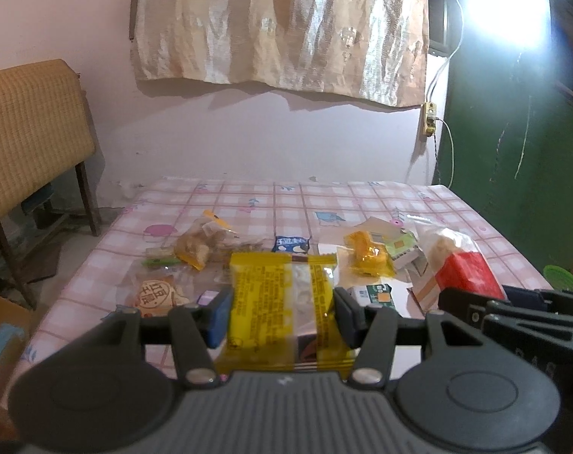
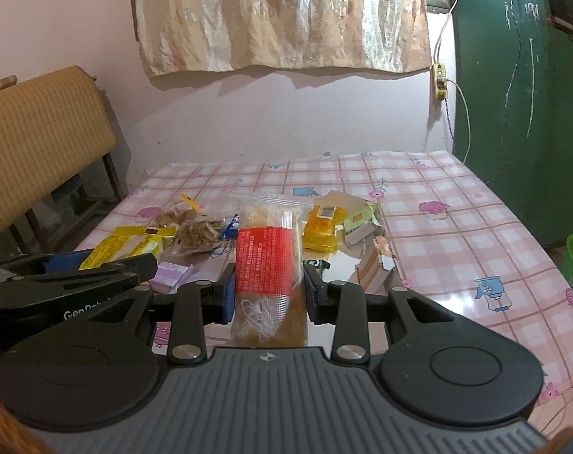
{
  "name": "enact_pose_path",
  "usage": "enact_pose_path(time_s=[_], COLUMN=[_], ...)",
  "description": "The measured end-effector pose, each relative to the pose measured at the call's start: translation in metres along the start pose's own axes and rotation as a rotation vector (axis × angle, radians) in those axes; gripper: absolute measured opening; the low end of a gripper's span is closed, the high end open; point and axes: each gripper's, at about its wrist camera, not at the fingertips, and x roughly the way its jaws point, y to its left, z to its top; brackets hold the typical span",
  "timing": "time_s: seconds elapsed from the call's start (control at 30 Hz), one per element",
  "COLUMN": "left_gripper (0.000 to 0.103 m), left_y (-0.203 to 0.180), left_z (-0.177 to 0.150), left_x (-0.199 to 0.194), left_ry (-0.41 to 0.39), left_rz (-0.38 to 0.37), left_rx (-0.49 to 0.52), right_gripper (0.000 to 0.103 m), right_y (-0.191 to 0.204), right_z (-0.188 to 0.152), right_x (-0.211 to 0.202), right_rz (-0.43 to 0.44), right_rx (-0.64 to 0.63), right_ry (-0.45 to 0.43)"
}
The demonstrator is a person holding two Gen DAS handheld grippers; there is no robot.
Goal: Organize snacks
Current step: 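Carry the yellow bar and bread bag toward the white box with both tools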
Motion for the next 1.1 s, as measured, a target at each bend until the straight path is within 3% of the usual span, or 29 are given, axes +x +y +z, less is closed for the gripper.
enact_pose_path(time_s=[1.1], left_gripper=[0.055], left_y=[-0.035], left_z=[0.000], left_x=[0.016], left_ry=[0.026], left_rz=[-0.089], left_rx=[0.041], right_gripper=[0.043], right_y=[-0.012], right_z=[-0.002], right_x=[-0.007], right_rz=[-0.094], right_rx=[0.055], right_ry=[-0.020])
